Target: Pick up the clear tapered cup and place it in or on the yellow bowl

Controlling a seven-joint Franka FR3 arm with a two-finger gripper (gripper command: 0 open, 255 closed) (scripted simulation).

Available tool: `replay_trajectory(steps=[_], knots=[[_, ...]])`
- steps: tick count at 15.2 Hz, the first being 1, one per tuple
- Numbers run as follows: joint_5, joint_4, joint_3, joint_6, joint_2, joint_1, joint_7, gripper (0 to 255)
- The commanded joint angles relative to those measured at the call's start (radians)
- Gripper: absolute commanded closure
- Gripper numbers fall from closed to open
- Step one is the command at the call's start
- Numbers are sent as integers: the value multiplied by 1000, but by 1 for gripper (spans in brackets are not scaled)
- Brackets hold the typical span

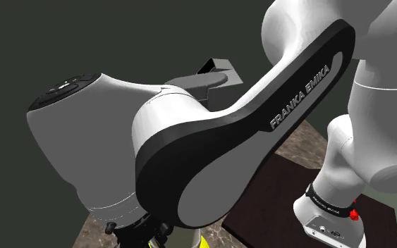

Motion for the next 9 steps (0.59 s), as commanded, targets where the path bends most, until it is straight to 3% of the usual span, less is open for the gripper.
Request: replay_trajectory(steps=[1, 2, 7, 9], knots=[[0, 0, 0, 0, 0, 0, 0, 255], [0, 0, 0, 0, 0, 0, 0, 0], [0, 0, 0, 0, 0, 0, 0, 0], [7, 55, 2, -65, -11, -2, -5, 0]])
